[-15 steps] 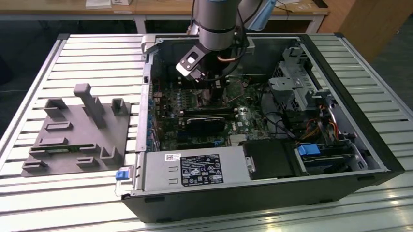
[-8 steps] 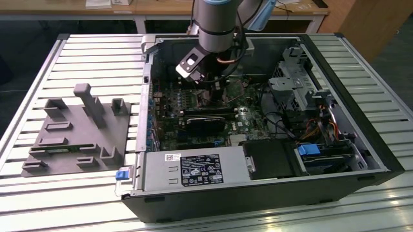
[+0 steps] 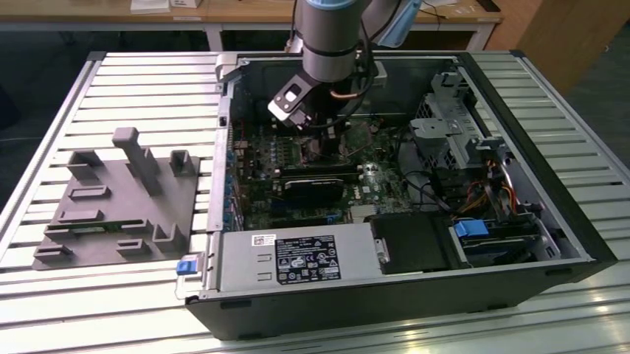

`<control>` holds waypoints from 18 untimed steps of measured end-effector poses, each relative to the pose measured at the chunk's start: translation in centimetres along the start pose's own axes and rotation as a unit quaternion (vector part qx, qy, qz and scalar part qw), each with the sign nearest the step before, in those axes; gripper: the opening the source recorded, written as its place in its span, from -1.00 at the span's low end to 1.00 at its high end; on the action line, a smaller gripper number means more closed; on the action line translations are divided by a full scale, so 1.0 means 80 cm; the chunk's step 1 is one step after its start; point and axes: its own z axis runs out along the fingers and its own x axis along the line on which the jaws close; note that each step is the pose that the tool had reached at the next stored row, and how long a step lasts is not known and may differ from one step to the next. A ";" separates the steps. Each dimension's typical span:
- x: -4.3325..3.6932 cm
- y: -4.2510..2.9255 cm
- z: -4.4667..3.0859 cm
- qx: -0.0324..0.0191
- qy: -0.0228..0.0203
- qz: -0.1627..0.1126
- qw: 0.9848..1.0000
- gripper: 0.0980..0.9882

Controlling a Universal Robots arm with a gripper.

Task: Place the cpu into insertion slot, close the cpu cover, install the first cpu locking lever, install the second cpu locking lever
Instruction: 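Place the cpu into insertion slot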

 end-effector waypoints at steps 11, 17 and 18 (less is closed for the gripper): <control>0.000 -0.0004 0.0048 0.000 0.000 0.000 1.000 -0.01; 0.000 -0.0004 0.0049 0.000 0.000 0.000 1.000 0.02; 0.000 -0.0004 0.0050 0.000 0.000 0.000 1.000 0.15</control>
